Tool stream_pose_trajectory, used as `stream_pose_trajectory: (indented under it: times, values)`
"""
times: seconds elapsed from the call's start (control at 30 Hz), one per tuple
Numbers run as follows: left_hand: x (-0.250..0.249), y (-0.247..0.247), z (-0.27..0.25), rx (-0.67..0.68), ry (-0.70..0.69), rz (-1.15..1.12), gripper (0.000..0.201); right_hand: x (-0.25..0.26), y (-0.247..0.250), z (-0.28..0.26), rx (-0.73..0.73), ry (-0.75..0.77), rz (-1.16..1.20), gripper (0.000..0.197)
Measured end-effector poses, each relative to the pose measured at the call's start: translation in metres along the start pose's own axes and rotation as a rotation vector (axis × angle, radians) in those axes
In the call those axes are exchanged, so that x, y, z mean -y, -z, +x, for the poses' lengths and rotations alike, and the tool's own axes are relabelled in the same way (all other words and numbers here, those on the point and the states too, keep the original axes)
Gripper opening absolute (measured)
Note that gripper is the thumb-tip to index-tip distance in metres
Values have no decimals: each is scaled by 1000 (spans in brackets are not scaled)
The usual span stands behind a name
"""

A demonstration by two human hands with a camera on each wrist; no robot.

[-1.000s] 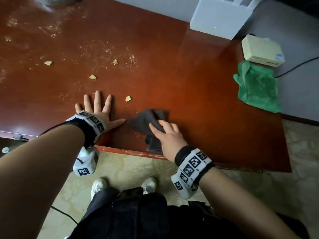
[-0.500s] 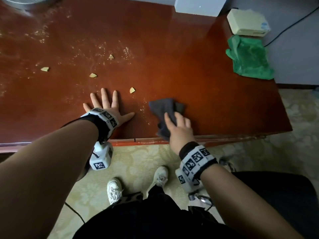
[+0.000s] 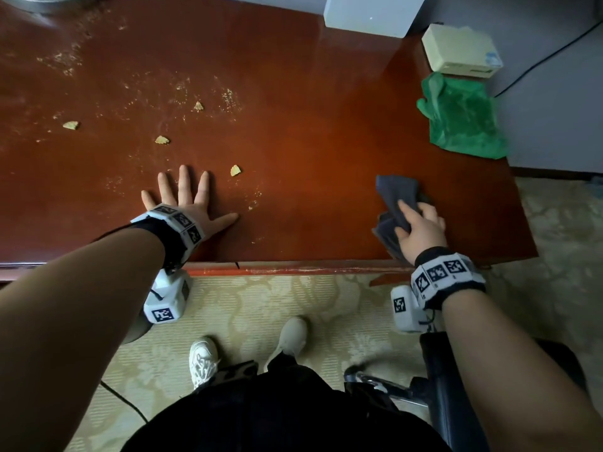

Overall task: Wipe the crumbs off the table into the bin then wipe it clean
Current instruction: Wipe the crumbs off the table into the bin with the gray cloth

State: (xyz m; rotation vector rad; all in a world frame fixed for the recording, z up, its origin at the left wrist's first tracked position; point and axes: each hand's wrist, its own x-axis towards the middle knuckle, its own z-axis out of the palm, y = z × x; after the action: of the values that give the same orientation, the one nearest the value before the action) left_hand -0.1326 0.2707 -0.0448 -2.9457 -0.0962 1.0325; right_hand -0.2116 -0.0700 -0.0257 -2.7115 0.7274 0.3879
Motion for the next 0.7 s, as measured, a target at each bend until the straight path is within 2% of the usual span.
stream_pose_trajectory:
  times: [0.03, 0.17, 0.27, 0.33, 0.4, 0.47, 0.5, 0.57, 0.63, 0.7]
  values:
    - [0, 0, 0, 0, 6, -1, 98, -2, 3, 0, -24, 66, 17, 46]
    - [-5, -2, -2, -1, 44, -6, 95, -15, 45, 12, -240, 87, 126, 40]
    - [-15, -6, -6, -20, 87, -32, 90, -23, 72, 20, -420, 165, 115, 48]
    - [-24, -10, -8, -36, 110, -48, 86, -21, 74, 20, -447, 233, 55, 56]
    - [-30, -11, -9, -44, 128, -63, 83, -13, 61, 21, -289, 302, 8, 65]
    - [-34, -12, -10, -48, 144, -75, 83, -6, 38, 21, 16, 349, -97, 70]
    - [-35, -12, -9, -49, 150, -78, 83, -5, 25, 20, 120, 371, -221, 70]
    - [-36, -13, -9, -48, 156, -83, 83, -8, 6, 22, 115, 383, -391, 64]
    - [-37, -13, -8, -52, 164, -89, 83, -6, 3, 26, 72, 306, -286, 55]
    - [-38, -13, -9, -48, 174, -86, 83, -4, 2, 32, 107, 243, -189, 46]
